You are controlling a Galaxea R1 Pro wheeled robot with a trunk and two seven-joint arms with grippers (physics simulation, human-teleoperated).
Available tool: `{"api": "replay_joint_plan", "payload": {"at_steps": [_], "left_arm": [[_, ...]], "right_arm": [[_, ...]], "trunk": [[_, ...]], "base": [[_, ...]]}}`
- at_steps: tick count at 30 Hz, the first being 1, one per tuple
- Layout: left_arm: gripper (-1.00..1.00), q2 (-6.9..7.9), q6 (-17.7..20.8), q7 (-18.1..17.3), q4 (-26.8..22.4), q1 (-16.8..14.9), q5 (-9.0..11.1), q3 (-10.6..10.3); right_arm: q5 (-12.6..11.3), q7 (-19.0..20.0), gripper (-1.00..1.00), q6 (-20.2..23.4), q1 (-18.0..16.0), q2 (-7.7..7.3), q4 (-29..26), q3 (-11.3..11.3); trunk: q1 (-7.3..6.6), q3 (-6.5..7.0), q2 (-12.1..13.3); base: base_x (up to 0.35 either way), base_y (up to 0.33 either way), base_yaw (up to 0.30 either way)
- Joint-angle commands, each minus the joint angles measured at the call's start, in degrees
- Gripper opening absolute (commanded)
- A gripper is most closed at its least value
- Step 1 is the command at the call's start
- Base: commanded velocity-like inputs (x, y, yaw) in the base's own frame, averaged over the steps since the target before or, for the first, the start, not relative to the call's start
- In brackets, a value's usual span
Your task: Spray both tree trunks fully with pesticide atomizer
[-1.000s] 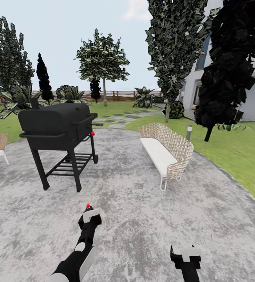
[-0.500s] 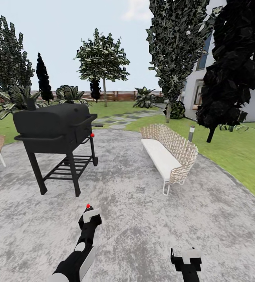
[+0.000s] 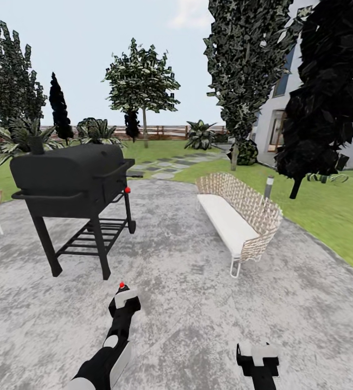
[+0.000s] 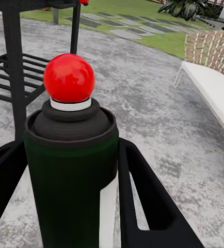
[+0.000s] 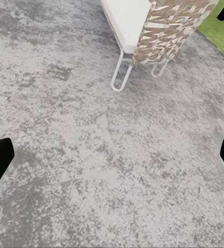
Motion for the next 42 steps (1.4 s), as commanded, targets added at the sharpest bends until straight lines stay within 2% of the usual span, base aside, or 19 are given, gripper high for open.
{"api": "replay_joint_plan", "payload": {"at_steps": [1, 42], "left_arm": [[-1.0, 0.01, 0.0, 0.0, 0.0, 0.0, 0.0, 0.0], [-1.0, -0.03, 0.0, 0.0, 0.0, 0.0, 0.0, 0.0]], "right_arm": [[0.0, 0.0, 1.0, 0.0, 0.0, 0.0, 0.0, 0.0], [0.1, 0.1, 1.0, 0.1, 0.0, 0.0, 1.3, 0.4]], "trunk": [[0.0, 0.0, 0.0], [0.0, 0.0, 0.0]], "base": [[0.301, 0.095, 0.0], [0.327, 0.017, 0.0]]}}
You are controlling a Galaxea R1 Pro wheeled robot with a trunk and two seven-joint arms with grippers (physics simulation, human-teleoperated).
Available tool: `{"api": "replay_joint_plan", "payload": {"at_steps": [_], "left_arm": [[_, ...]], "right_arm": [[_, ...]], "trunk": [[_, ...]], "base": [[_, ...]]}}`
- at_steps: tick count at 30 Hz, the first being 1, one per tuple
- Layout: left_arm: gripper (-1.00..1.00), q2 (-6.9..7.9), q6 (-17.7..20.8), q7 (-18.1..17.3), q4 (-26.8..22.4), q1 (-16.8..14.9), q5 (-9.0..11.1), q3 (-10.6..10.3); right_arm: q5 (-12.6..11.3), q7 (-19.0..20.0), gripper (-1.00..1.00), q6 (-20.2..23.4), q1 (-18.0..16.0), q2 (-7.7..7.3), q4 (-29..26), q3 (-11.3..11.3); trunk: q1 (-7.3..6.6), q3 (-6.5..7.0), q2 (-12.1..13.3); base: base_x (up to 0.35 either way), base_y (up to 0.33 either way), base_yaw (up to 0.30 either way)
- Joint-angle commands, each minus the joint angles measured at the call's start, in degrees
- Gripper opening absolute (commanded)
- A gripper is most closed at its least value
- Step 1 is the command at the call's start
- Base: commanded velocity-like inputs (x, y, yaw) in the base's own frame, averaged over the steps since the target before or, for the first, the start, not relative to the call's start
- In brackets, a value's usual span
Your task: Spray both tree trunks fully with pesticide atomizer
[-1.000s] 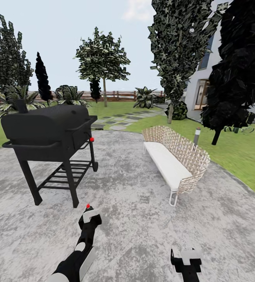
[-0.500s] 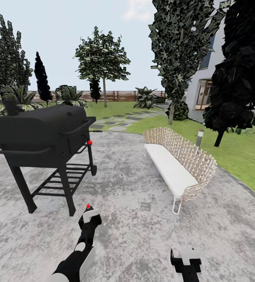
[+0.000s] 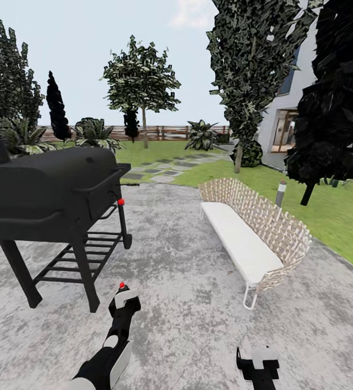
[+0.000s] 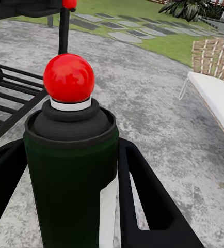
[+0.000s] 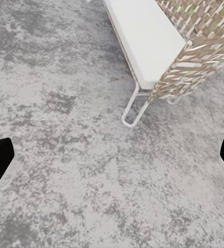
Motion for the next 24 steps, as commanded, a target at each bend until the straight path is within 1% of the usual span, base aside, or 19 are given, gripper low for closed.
{"api": "replay_joint_plan", "payload": {"at_steps": [1, 24], "left_arm": [[-1.0, 0.0, 0.0, 0.0, 0.0, 0.0, 0.0, 0.0], [-1.0, 0.01, 0.1, -0.3, 0.0, 0.0, -0.1, 0.0]], "right_arm": [[0.0, 0.0, 1.0, 0.0, 0.0, 0.0, 0.0, 0.0], [0.0, 0.0, 1.0, 0.0, 0.0, 0.0, 0.1, 0.0]], "trunk": [[0.0, 0.0, 0.0], [0.0, 0.0, 0.0]], "base": [[0.338, 0.0, 0.0], [0.343, 0.0, 0.0]]}}
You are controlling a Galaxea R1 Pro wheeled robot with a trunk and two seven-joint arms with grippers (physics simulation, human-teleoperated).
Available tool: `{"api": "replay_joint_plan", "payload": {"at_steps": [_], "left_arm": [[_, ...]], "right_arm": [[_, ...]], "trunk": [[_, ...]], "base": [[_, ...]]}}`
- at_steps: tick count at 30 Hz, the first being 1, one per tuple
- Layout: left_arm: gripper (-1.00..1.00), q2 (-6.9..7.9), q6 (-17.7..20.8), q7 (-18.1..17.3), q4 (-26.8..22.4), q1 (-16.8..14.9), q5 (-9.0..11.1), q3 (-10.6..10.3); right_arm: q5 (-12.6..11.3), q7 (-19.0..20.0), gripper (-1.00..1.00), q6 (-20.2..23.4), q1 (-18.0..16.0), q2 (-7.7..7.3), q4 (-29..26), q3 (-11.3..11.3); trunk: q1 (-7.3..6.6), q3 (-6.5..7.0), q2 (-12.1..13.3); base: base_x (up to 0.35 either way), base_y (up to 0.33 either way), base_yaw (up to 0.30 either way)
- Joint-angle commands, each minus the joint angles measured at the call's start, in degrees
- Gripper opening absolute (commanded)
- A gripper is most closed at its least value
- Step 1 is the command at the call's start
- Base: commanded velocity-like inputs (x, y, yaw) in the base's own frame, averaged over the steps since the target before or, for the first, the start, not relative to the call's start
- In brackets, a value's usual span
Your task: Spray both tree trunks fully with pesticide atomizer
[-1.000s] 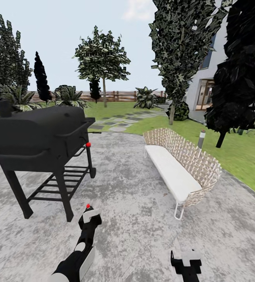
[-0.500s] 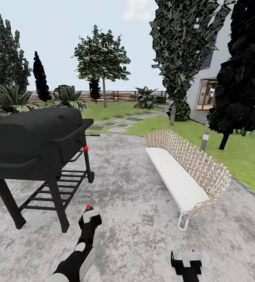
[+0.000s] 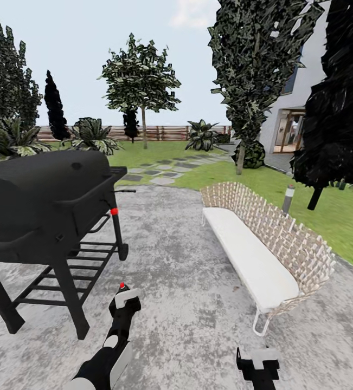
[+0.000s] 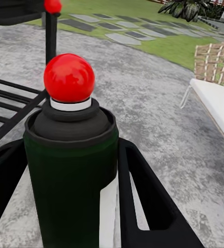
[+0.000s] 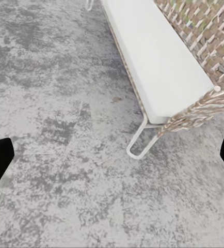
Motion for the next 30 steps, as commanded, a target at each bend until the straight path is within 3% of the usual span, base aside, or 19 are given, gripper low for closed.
{"api": "replay_joint_plan", "payload": {"at_steps": [1, 30], "left_arm": [[-1.0, 0.01, 0.0, 0.0, 0.0, 0.0, 0.0, 0.0], [-1.0, 0.06, 0.0, 0.0, 0.0, 0.0, -0.1, 0.0]], "right_arm": [[0.0, 0.0, 1.0, 0.0, 0.0, 0.0, 0.0, 0.0], [0.0, 0.0, 1.0, 0.0, 0.0, 0.0, 0.1, 0.0]], "trunk": [[0.0, 0.0, 0.0], [0.0, 0.0, 0.0]], "base": [[0.344, 0.0, 0.0], [0.345, 0.0, 0.0]]}}
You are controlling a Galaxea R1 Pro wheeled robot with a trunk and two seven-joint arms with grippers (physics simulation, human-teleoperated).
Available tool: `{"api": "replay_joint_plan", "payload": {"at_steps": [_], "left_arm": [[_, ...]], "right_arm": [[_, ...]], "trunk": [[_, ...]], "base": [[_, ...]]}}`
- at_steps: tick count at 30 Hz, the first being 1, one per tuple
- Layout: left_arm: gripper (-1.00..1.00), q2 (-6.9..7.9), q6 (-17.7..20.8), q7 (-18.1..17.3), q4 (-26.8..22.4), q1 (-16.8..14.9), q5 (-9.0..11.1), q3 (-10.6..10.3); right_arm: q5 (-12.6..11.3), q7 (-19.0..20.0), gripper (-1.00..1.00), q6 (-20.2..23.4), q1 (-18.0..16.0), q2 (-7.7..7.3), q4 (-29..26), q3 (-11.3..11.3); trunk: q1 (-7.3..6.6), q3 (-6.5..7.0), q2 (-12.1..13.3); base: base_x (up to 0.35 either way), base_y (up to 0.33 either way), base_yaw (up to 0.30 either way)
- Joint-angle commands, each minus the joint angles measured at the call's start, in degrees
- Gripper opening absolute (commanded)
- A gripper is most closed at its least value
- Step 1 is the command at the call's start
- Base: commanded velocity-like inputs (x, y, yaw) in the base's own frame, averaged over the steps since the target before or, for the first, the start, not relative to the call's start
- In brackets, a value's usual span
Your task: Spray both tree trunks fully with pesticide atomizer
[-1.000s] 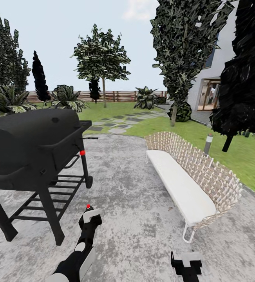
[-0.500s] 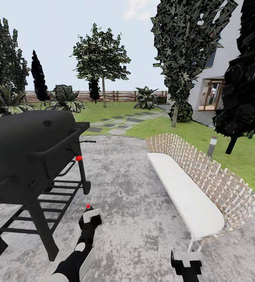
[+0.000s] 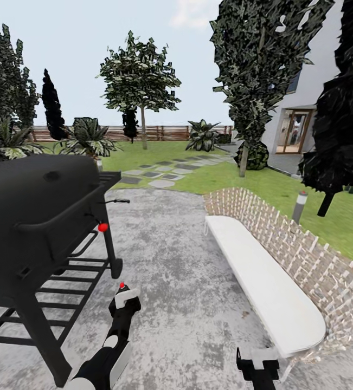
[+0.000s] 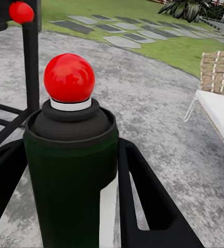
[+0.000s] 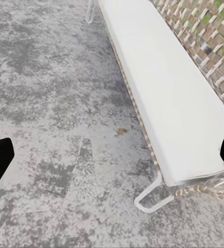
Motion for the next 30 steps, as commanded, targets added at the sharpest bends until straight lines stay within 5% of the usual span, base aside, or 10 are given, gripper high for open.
{"api": "replay_joint_plan", "payload": {"at_steps": [1, 30], "left_arm": [[-1.0, -0.02, 0.0, 0.0, 0.0, 0.0, 0.0, 0.0], [-1.0, -0.03, 0.0, 0.0, 0.1, 0.0, -0.1, 0.0]], "right_arm": [[0.0, 0.0, 1.0, 0.0, 0.0, 0.0, 0.0, 0.0], [0.0, 0.0, 1.0, 0.0, 0.0, 0.05, 0.0, 0.0]], "trunk": [[0.0, 0.0, 0.0], [0.0, 0.0, 0.0]], "base": [[0.346, 0.0, 0.0], [0.346, 0.0, 0.0]]}}
